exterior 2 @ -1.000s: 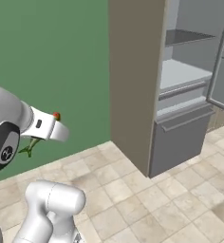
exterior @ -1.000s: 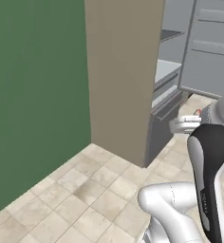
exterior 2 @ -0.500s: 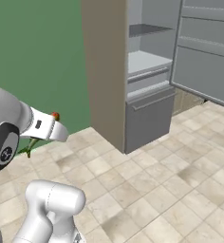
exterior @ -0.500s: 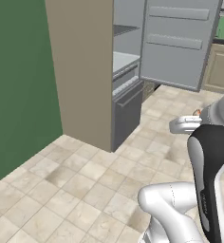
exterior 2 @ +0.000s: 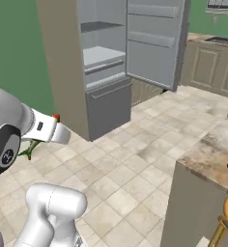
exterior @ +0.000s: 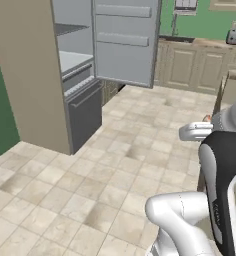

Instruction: Gather the squash and mushroom from the fridge and place them on a tray on the dining counter. Then gather the chicken drumstick and fish from the fridge and place them on the other tray.

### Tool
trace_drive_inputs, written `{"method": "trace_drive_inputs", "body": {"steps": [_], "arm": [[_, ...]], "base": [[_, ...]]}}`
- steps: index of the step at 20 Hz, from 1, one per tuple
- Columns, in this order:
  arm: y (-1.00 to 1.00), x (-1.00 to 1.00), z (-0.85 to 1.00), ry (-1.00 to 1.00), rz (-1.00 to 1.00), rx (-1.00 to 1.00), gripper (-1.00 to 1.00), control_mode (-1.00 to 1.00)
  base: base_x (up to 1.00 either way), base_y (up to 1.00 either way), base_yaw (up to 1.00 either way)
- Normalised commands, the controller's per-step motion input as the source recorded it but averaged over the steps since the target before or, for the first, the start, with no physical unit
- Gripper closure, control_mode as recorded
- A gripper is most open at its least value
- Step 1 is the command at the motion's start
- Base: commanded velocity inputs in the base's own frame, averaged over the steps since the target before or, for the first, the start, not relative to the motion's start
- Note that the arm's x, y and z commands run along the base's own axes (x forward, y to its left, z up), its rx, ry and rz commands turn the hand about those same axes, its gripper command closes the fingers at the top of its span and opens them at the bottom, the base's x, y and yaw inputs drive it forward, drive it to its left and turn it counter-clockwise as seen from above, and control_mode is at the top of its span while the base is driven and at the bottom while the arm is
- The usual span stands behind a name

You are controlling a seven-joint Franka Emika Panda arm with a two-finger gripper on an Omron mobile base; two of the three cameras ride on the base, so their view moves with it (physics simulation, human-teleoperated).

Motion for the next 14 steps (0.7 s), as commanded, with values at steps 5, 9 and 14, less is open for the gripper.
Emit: {"method": "trace_drive_inputs", "body": {"steps": [5,9,14], "arm": [[0.00,0.00,0.00,0.00,0.00,0.00,1.00,1.00],[0.00,0.00,0.00,0.00,0.00,0.00,1.00,1.00],[0.00,0.00,0.00,0.00,0.00,0.00,1.00,1.00]], "base": [[-0.22,-0.89,-0.34],[-0.04,-0.86,-0.35],[0.02,-0.81,-0.38]]}}
